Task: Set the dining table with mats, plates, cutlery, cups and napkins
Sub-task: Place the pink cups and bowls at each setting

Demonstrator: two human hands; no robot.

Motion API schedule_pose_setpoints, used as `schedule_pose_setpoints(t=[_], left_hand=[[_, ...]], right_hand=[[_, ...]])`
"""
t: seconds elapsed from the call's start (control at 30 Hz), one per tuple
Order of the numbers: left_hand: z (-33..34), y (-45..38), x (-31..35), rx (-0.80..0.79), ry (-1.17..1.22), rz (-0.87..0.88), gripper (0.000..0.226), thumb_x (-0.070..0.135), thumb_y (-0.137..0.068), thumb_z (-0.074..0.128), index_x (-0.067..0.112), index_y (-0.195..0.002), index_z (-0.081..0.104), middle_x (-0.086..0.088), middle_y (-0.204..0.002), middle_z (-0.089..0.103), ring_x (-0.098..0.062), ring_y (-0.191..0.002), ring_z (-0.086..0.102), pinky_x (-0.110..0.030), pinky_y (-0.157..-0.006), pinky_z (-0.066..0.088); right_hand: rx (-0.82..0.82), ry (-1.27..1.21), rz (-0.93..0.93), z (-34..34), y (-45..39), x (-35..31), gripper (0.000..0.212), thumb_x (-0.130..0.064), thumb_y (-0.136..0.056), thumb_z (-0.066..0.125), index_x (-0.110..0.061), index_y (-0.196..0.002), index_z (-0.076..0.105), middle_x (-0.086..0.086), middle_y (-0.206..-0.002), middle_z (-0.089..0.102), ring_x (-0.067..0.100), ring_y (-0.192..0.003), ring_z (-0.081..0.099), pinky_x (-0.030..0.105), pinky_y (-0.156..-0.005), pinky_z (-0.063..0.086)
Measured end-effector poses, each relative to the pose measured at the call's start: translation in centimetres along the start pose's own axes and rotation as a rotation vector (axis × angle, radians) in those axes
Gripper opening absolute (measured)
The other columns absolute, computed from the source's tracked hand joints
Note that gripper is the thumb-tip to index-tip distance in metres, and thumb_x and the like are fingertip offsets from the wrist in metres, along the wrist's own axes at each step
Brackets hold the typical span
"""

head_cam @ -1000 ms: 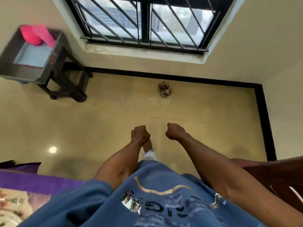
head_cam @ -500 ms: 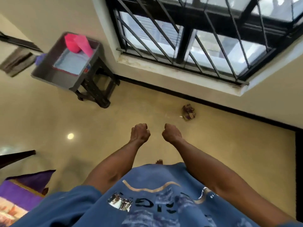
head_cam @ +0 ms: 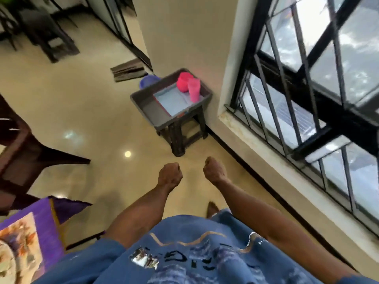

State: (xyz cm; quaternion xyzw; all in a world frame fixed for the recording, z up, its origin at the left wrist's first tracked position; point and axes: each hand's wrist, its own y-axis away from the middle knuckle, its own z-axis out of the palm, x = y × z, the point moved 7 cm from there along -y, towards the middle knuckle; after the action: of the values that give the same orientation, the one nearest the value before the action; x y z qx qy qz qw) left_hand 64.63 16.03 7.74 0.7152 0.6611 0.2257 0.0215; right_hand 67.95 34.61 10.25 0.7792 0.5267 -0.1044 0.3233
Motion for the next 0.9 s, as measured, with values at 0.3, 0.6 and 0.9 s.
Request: schedule_pose_setpoints(t=[0.3, 0.6, 0.9], left_hand=[[-6.3, -13.7, 0.5, 0.082, 0.159, -0.134, 0.013, 0.016, -0.090, 0.054, 0.011, -0.087, 0.066, -0.011, -0.095, 0.068, -0.030, -0.087, 0.062, -0.032, -0.068, 0.045], [-8.7, -29.8, -3.3, -0.054, 0.153, -0.093, 0.015, 0.015, -0.091, 0.050, 0.013, -0.094, 0.065, -0.008, -0.101, 0.066, -0.027, -0.094, 0.063, -0.029, -0.071, 0.044], [-14.7, -42.8, -4.4, -0.094, 0.040, 0.089, 0.021, 0.020, -0.097, 0.050, 0.008, -0.104, 0.066, -0.010, -0.107, 0.066, -0.026, -0.099, 0.062, -0.036, -0.087, 0.052]], right_hand=[[-0.052, -0.108, 0.026, -4.8, -15.7, -5.5, 0.020, -0.013, -0.084, 0.049, -0.014, -0.097, 0.065, 0.005, -0.094, 0.064, 0.026, -0.086, 0.062, 0.033, -0.070, 0.049], [-0.046, -0.066, 0.075, -3.0, -30.1, -11.7, 0.021, -0.010, -0.086, 0.050, -0.008, -0.099, 0.068, 0.015, -0.104, 0.069, 0.034, -0.097, 0.064, 0.028, -0.071, 0.043], [0.016, -0.142, 0.161, -4.8, -40.5, -17.5, 0.021, -0.007, -0.083, 0.055, -0.007, -0.096, 0.071, 0.019, -0.106, 0.070, 0.037, -0.101, 0.063, 0.032, -0.073, 0.045]])
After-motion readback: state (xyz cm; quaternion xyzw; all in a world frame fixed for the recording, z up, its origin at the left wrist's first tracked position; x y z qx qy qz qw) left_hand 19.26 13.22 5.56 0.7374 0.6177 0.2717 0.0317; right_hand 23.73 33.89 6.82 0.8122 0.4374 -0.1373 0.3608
